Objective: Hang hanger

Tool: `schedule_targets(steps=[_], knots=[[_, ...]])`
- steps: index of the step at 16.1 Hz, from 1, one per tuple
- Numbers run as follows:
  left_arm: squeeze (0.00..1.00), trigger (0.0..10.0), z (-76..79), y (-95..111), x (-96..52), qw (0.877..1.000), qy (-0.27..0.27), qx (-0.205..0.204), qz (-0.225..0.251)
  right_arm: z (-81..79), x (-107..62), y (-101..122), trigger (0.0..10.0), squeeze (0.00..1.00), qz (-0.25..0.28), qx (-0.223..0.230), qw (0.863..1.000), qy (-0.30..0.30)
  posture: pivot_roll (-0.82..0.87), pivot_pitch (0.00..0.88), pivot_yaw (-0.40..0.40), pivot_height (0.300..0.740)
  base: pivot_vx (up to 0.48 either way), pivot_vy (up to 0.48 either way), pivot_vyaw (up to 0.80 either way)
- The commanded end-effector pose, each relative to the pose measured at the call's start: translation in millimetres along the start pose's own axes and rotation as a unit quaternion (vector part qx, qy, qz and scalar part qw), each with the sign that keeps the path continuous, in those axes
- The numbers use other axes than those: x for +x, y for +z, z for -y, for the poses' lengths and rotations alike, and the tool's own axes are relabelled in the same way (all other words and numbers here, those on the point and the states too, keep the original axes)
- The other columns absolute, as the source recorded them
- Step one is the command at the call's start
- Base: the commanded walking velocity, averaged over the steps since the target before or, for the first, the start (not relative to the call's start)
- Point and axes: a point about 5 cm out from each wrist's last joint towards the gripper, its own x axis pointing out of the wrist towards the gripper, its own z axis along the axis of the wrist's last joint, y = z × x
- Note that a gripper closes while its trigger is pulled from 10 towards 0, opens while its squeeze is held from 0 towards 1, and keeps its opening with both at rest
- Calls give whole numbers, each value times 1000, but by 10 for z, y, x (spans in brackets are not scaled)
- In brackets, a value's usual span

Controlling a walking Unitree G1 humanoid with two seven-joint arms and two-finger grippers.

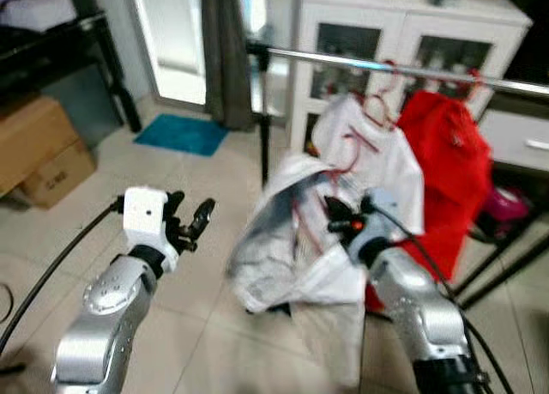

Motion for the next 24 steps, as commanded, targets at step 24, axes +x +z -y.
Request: schedule_targets(steps=[24], knots=[[0, 10000, -16, -2, -35, 999, -19, 28, -9, -217, 108, 376, 10000, 0, 87, -91, 992, 23, -10, 0, -5, 727, 338, 0, -67]])
